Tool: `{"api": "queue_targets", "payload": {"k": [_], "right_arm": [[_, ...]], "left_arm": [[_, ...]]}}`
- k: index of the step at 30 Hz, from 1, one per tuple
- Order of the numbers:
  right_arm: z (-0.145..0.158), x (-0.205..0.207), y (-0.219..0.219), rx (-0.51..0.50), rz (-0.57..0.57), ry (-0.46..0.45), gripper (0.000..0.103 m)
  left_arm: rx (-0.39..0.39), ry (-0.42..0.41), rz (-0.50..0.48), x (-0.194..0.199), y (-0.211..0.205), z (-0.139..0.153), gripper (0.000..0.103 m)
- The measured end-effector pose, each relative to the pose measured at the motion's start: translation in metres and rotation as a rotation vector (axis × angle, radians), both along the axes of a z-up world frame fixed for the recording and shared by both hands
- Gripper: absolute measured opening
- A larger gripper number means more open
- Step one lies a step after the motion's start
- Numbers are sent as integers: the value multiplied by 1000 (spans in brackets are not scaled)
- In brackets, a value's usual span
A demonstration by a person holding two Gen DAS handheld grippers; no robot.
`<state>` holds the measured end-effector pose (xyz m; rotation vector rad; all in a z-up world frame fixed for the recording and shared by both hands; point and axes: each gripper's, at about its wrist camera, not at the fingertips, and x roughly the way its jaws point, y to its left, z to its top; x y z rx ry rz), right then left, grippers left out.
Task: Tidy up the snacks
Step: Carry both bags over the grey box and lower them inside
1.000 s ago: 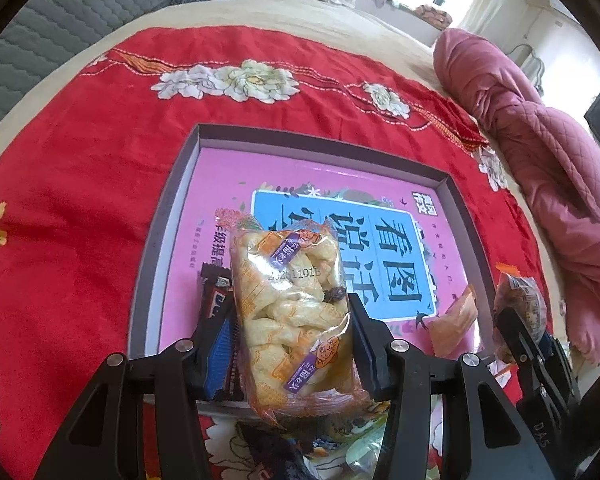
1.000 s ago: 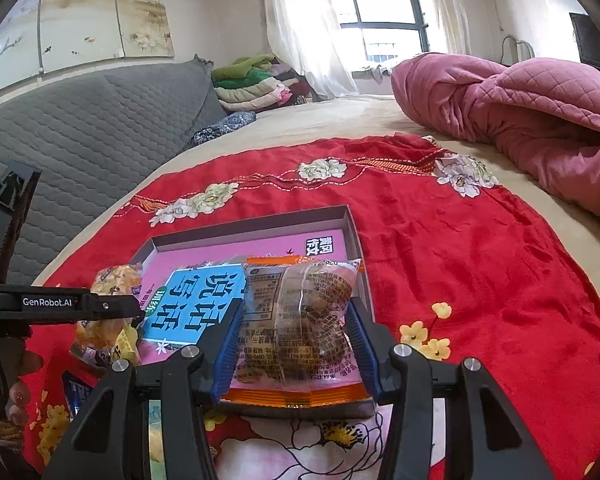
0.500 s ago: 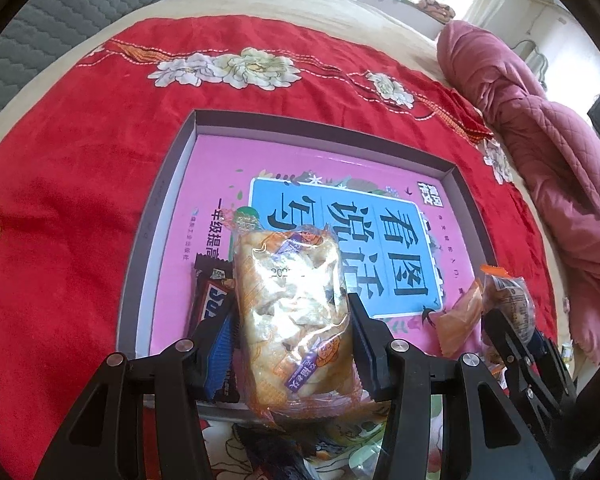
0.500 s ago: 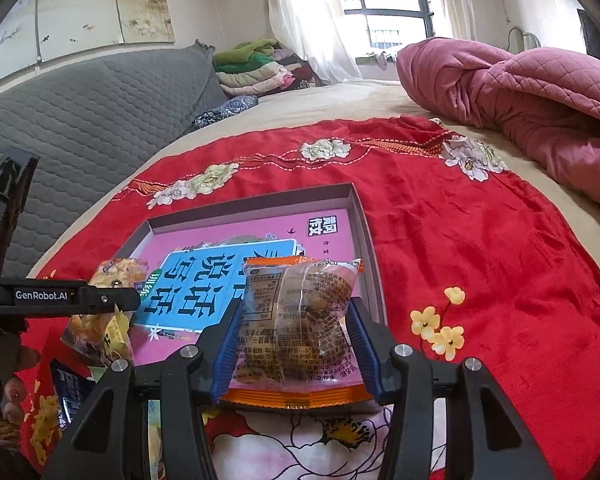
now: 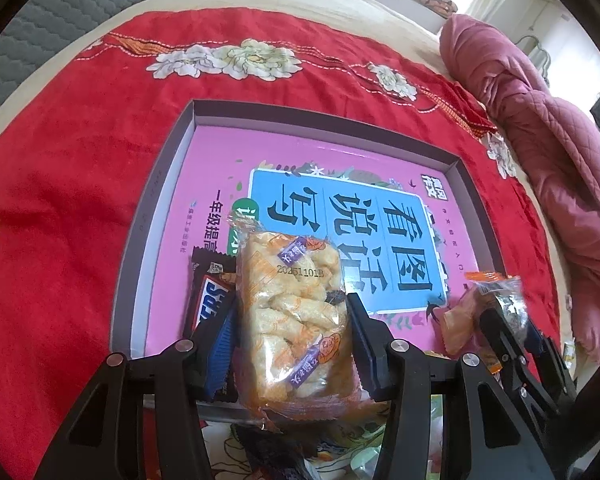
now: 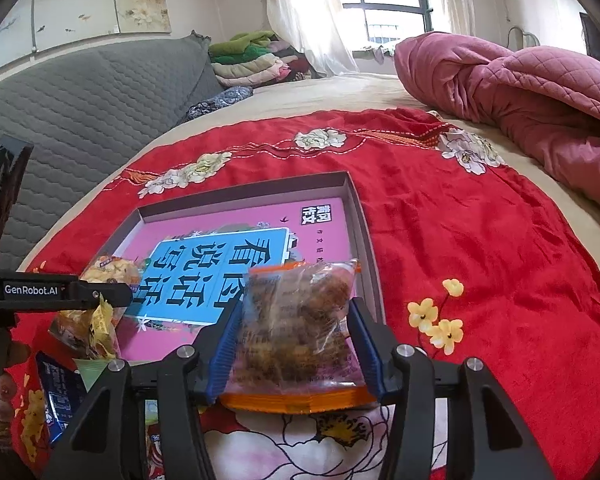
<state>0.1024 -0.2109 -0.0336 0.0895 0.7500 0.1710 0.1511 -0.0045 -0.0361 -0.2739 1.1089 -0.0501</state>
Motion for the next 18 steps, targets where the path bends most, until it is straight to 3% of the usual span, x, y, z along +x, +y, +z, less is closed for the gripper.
{"api": "queue_targets", "payload": {"k": [18], "right_arm": [[7, -3, -8, 21, -21, -27, 63]], "left_arm": [[-24, -18, 14, -2, 7, 13, 53]]}}
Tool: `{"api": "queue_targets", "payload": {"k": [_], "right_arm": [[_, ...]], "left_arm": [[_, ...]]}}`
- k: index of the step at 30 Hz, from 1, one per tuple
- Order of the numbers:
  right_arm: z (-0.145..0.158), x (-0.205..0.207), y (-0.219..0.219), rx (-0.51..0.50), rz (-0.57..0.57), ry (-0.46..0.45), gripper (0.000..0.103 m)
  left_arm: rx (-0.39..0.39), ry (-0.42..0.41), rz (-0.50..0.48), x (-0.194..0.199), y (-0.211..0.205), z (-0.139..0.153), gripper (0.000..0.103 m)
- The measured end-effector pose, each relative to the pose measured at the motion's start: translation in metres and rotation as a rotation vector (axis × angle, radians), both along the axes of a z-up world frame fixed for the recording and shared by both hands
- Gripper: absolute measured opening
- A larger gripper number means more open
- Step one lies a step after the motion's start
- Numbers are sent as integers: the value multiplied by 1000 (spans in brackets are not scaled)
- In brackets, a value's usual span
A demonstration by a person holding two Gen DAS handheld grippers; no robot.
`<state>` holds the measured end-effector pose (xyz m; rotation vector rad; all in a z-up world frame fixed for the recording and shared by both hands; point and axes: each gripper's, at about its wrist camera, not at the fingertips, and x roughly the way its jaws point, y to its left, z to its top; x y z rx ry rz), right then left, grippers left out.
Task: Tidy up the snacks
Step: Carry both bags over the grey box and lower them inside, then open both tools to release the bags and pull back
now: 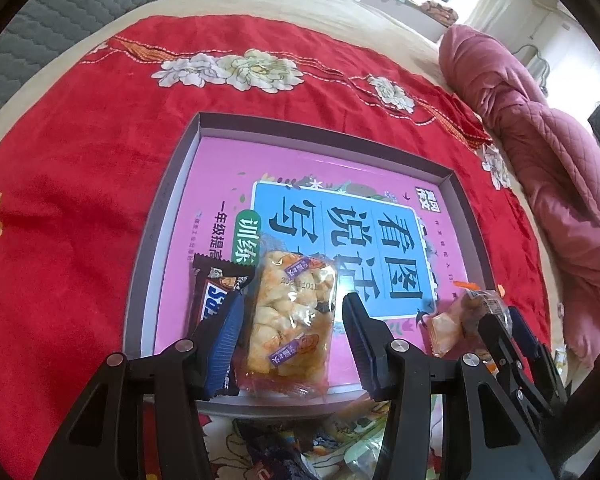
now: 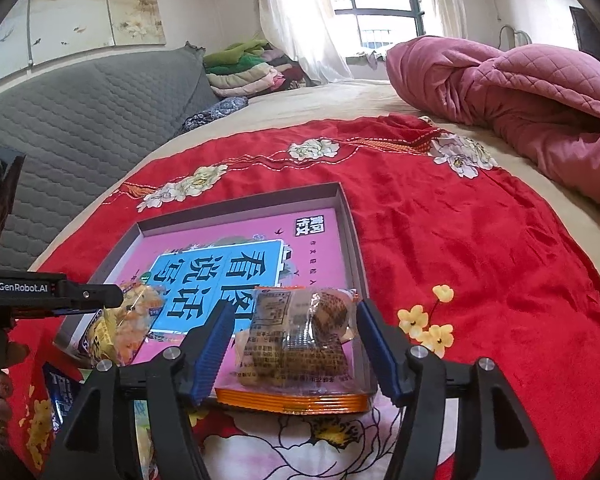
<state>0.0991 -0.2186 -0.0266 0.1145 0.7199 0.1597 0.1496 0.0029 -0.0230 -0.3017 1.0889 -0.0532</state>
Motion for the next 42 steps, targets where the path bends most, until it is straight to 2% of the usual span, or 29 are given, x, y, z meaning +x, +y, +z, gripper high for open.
{"api": "queue_targets", "payload": {"k": [27, 42], "right_arm": [[9, -5, -4, 31, -3, -27, 72], [16, -13, -4, 31, 20, -54, 76]], "left_arm": [[3, -15, -1, -22, 12, 21, 55], [5, 6, -25, -36, 8, 22, 58]]}}
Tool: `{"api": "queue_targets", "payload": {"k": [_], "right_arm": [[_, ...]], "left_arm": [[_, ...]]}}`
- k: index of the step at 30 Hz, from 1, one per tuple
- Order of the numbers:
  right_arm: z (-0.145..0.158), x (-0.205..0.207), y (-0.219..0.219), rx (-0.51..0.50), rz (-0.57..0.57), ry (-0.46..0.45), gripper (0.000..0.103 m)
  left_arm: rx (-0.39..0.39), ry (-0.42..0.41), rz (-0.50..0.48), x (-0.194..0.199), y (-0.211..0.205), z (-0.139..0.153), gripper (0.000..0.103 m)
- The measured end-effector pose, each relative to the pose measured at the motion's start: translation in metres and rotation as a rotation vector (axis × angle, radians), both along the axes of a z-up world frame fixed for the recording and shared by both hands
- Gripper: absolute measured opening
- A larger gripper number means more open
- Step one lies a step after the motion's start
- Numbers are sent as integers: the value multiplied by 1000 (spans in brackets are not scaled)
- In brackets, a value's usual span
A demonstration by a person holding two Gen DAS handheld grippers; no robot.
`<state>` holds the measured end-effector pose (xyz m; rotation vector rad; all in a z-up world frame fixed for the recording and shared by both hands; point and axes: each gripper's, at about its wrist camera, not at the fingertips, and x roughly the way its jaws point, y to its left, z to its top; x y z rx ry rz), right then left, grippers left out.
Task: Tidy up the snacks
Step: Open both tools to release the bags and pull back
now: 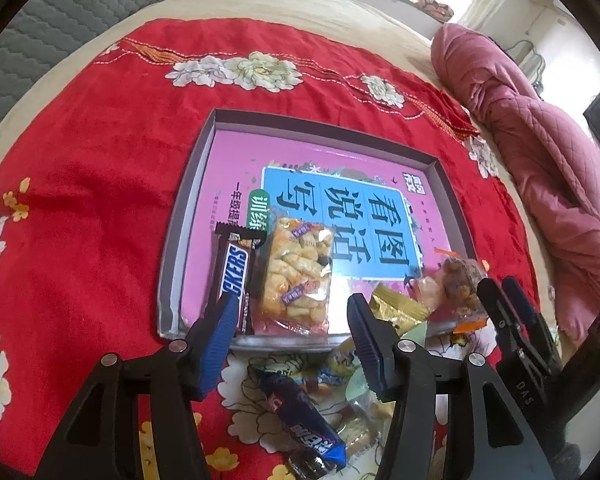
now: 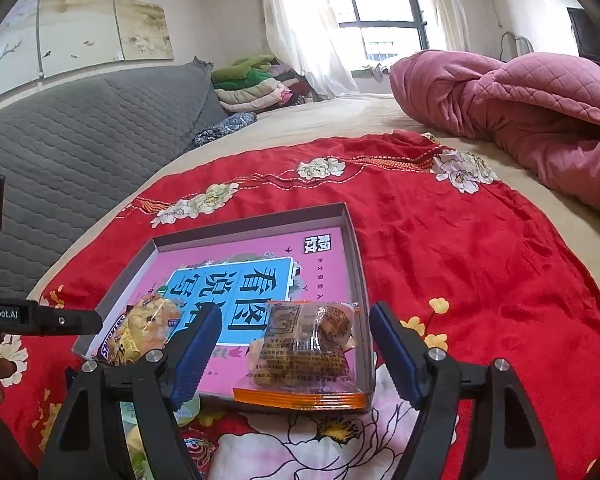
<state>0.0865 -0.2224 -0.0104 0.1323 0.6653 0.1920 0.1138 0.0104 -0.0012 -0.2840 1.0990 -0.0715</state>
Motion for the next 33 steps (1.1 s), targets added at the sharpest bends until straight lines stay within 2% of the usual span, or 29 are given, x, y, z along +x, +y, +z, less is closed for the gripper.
{"api": "queue_targets", "payload": {"k": [12, 24, 33], "right_arm": [[7, -9, 6, -34, 24, -24, 78], [14, -27, 13, -11, 66, -8, 80], [23, -42, 13, 2, 45, 2, 81]], "left_arm": [[6, 16, -9, -10, -1, -3, 58], [21, 13, -54, -20, -9, -3, 58], [12, 7, -80, -27, -7, -1, 58]]}}
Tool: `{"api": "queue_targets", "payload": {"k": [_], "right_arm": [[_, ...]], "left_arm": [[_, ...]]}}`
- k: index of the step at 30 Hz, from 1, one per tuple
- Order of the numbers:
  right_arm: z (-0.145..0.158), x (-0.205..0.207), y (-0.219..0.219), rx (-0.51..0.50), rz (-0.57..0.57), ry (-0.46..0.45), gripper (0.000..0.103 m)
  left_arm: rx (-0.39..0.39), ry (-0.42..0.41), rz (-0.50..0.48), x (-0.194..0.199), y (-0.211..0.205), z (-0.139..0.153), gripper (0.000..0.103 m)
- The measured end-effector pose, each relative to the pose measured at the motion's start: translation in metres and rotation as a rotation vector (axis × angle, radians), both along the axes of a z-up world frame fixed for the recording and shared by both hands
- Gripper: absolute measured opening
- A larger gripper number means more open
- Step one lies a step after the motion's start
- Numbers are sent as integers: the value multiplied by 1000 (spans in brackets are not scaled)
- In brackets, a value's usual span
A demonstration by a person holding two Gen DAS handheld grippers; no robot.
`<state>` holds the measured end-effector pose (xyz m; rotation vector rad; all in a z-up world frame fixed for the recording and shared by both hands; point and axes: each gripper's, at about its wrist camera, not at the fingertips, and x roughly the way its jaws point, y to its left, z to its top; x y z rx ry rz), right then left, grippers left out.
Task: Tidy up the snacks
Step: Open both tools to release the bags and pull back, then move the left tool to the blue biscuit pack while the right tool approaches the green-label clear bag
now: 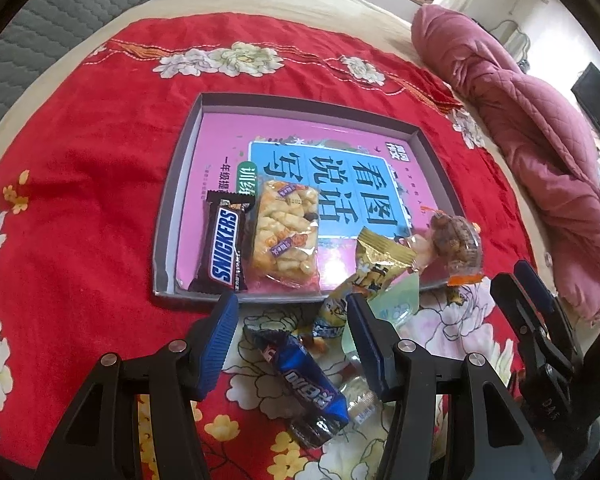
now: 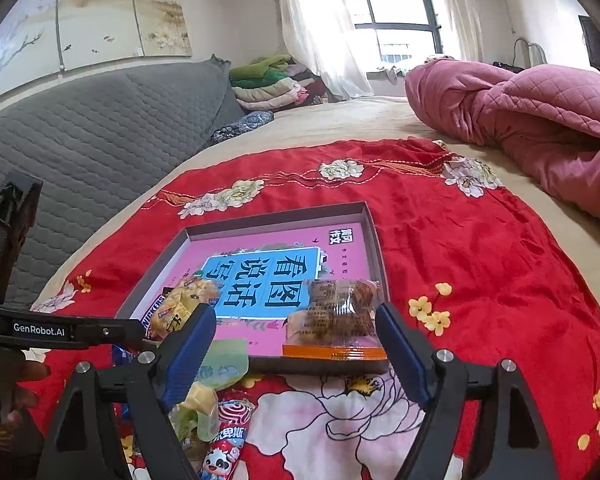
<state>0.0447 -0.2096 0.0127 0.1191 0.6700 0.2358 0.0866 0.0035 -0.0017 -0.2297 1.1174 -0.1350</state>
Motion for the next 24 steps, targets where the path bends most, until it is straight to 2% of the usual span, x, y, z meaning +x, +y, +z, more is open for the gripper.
{"api": "queue_targets", "payload": {"k": [8, 24], "right_arm": [[6, -11, 2, -21, -10, -3, 83], [2, -25, 26, -87, 75, 25, 84]], "left_arm": [[-11, 4, -23, -6, 2, 0, 58], [-39, 56, -22, -10, 12, -15, 58]]}}
